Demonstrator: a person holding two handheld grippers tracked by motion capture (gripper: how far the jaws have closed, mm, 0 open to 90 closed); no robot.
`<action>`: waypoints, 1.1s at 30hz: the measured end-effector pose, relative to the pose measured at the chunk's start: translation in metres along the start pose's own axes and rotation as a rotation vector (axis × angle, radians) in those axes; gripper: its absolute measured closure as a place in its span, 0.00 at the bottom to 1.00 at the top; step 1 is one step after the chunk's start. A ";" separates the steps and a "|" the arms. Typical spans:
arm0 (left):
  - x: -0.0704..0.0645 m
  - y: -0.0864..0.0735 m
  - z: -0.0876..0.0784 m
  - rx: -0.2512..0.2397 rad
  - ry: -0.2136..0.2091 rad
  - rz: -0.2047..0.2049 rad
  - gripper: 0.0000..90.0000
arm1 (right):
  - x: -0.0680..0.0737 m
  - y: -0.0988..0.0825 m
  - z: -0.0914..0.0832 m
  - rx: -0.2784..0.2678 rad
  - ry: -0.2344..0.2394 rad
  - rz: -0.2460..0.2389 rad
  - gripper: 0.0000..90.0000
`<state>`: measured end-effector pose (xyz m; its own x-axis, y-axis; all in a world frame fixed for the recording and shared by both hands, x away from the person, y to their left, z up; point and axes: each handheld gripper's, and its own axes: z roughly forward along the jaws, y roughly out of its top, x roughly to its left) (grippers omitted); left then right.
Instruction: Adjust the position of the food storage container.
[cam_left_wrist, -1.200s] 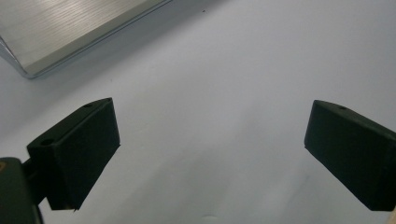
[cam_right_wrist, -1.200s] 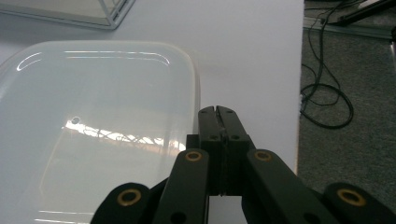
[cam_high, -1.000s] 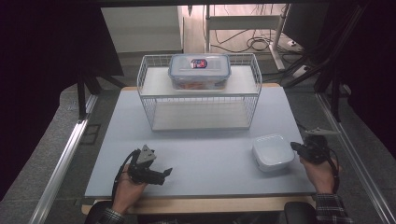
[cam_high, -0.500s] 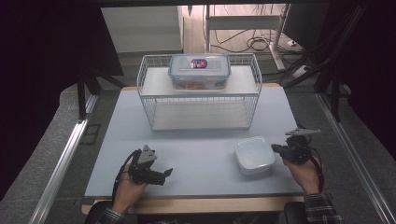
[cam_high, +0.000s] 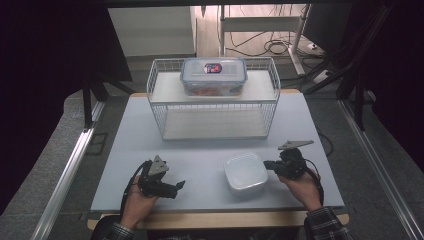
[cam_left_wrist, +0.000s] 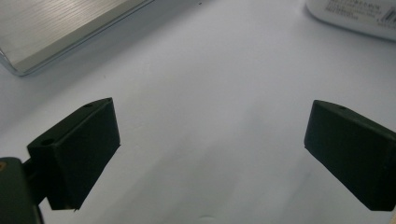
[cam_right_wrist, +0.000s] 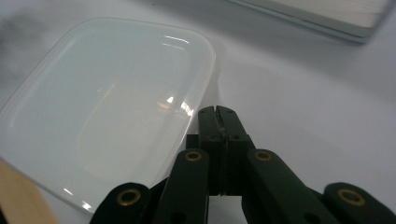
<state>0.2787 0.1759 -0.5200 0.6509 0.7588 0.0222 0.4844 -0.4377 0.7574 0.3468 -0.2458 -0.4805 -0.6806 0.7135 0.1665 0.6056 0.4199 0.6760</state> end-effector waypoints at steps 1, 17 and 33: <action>0.000 0.000 0.000 0.000 0.000 0.000 0.04 | 0.004 0.001 0.002 0.003 0.013 -0.004 0.99; -0.004 0.003 0.000 0.015 -0.057 -0.038 0.06 | 0.040 -0.014 0.012 0.090 0.116 -0.051 0.99; -0.007 0.004 0.004 0.077 -0.060 -0.022 0.08 | 0.065 0.000 0.036 0.081 0.166 -0.110 0.99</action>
<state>0.2779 0.1668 -0.5194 0.6722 0.7395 -0.0345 0.5410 -0.4589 0.7048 0.3176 -0.1795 -0.4957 -0.7989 0.5616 0.2153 0.5505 0.5385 0.6379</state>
